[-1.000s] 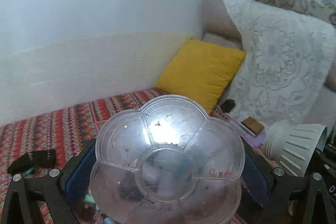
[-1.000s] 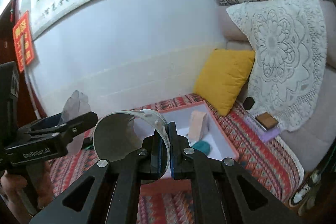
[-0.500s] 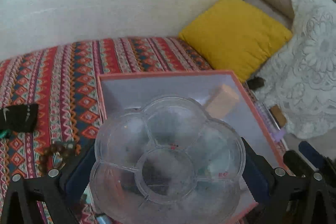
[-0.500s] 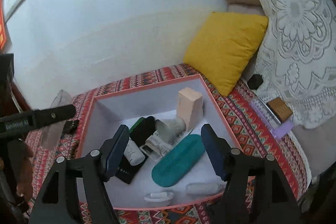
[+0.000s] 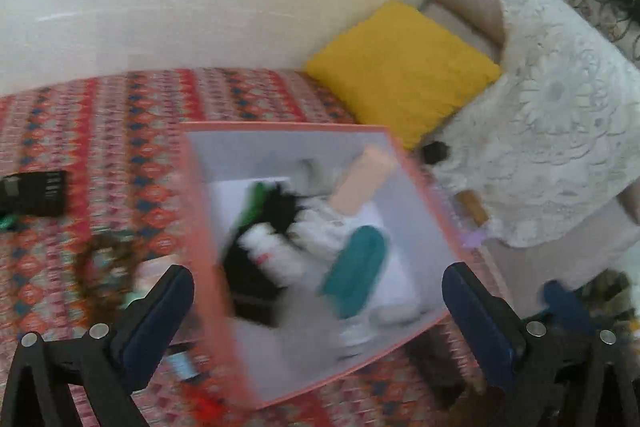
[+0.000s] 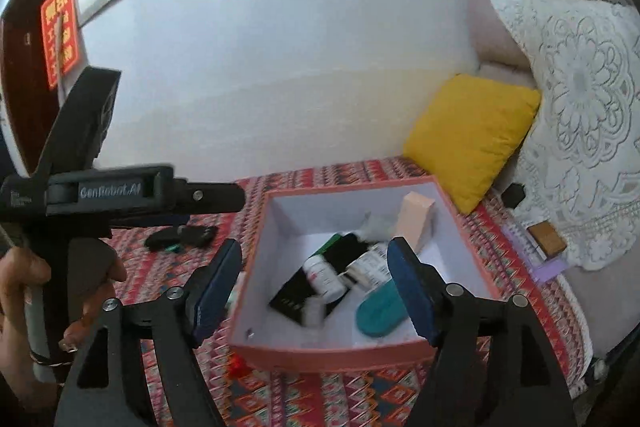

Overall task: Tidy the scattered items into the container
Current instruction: 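Carry tray and lamp shade over the pink box and open both grippers, then grasp the black glove with the left gripper while the right grasps the wooden bead bracelet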

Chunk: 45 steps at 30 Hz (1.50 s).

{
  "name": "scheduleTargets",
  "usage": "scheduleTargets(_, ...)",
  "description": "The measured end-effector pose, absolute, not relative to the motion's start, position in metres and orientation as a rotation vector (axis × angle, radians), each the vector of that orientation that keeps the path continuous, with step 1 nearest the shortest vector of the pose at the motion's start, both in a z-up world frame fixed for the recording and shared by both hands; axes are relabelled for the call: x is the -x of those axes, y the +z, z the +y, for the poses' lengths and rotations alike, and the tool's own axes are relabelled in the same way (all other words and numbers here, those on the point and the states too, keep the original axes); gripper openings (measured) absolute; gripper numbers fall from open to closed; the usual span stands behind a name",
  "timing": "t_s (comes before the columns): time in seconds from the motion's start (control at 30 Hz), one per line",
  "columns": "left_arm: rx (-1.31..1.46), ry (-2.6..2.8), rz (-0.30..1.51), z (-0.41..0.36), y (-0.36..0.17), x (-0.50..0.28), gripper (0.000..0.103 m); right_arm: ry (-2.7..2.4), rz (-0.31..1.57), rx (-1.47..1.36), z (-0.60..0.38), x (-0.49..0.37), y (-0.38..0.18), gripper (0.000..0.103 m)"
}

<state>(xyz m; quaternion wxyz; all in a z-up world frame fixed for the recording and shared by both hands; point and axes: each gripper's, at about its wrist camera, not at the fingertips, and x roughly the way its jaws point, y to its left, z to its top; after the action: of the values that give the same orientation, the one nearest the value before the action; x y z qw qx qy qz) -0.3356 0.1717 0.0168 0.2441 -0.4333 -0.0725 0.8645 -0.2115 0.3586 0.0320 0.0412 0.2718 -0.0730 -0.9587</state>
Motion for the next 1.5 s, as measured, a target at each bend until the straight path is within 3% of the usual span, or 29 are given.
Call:
scheduleTargets(0.27,1.322,2.680,0.037,0.035,-0.069,0.320,0.102,-2.732,-0.122,-0.945,0.271,0.210,-0.006,0.087)
scheduleTargets(0.5,1.402,2.779,-0.010,-0.068,-0.111,0.340,0.102,-2.536,-0.080,-1.157,0.175,0.257,-0.071,0.087)
scheduleTargets(0.7,1.377,2.760,0.074,-0.085,-0.120,0.408,0.102,-2.465,-0.041,-1.362,0.127,0.337,-0.130,0.087)
scheduleTargets(1.0,1.477,2.630,0.517,-0.051,-0.185,0.523,0.102,-2.490,-0.107,-1.544,0.130,0.455,-0.189,0.087)
scheduleTargets(1.1,1.441,2.631,0.543,-0.043,-0.198,0.552,0.102,-2.499,-0.095,-1.603,0.129,0.485,-0.211,0.087)
scheduleTargets(1.13,1.431,2.629,0.512,-0.043,-0.200,0.560,0.098,-2.497,-0.089,-1.623,0.129,0.493,-0.219,0.087)
scheduleTargets(1.23,1.470,2.592,0.338,-0.048,-0.208,0.585,0.027,-2.481,-0.162,-1.603,0.132,0.509,-0.230,0.086)
scheduleTargets(1.27,1.483,2.605,0.261,-0.054,-0.205,0.590,0.014,-2.475,-0.166,-1.591,0.133,0.511,-0.229,0.061)
scheduleTargets(1.3,1.487,2.608,0.147,-0.063,-0.200,0.594,0.013,-2.479,-0.152,-1.593,0.133,0.512,-0.227,0.046)
scheduleTargets(1.5,1.387,2.645,-0.272,-0.105,-0.148,0.563,0.011,-2.463,-0.184,-1.553,0.138,0.494,-0.209,0.044)
